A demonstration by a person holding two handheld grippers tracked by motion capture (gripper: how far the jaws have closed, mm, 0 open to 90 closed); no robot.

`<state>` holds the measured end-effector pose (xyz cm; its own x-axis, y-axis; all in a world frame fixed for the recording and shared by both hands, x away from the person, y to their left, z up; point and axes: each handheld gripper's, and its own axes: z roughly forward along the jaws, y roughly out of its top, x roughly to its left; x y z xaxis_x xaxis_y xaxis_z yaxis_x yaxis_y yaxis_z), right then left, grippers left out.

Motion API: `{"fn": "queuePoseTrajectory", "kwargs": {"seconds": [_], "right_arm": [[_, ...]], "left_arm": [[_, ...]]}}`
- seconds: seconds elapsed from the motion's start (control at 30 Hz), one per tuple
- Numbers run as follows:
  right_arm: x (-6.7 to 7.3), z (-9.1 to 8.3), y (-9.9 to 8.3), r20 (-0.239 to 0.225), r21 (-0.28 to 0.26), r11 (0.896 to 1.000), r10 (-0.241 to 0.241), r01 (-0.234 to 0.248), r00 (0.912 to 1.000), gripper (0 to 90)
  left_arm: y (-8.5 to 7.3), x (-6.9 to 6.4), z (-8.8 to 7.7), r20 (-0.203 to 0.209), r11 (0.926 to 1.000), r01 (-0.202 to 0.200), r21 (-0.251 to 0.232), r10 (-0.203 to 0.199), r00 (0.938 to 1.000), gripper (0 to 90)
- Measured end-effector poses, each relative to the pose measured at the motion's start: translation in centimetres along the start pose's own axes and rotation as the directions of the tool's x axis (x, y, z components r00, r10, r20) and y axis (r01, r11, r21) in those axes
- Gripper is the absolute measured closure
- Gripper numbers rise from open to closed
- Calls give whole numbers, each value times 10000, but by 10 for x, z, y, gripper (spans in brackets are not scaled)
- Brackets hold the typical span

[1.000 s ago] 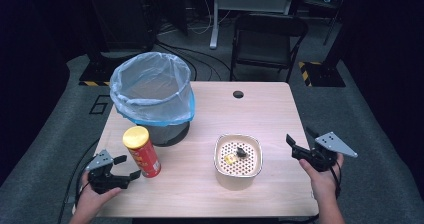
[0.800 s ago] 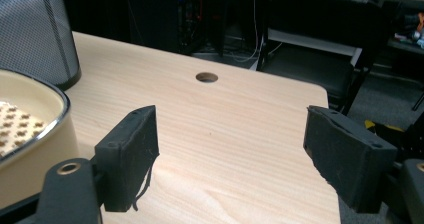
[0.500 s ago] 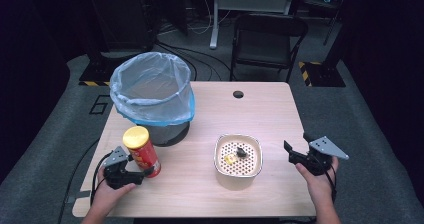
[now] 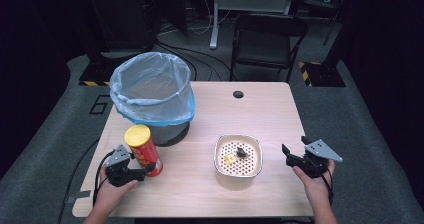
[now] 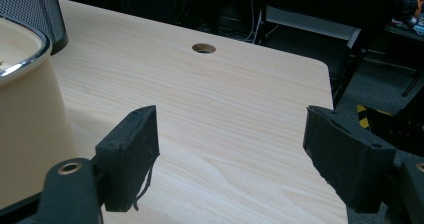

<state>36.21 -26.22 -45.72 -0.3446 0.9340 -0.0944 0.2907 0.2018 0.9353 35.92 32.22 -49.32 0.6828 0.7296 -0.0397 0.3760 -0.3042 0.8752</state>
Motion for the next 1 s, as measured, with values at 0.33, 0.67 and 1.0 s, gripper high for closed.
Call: {"fn": "queuePoseTrajectory", "kwargs": {"seconds": [0.33, 0.67, 1.0], "right_arm": [[-7, -5, -3, 82, -124, 9997, 229, -228, 9997, 220], [-3, -3, -4, 55, -30, 9999, 146, -146, 9999, 222], [-6, 2, -8, 14, 115, 9997, 215, -215, 9998, 224]], "left_arm": [[6, -5, -6, -121, 9992, -392, -89, 391, 9992, 248], [20, -4, -22, -217, 9997, 25, -234, -30, 9998, 248], [40, -8, -35, -285, 9997, 168, -191, -173, 9994, 249]]}}
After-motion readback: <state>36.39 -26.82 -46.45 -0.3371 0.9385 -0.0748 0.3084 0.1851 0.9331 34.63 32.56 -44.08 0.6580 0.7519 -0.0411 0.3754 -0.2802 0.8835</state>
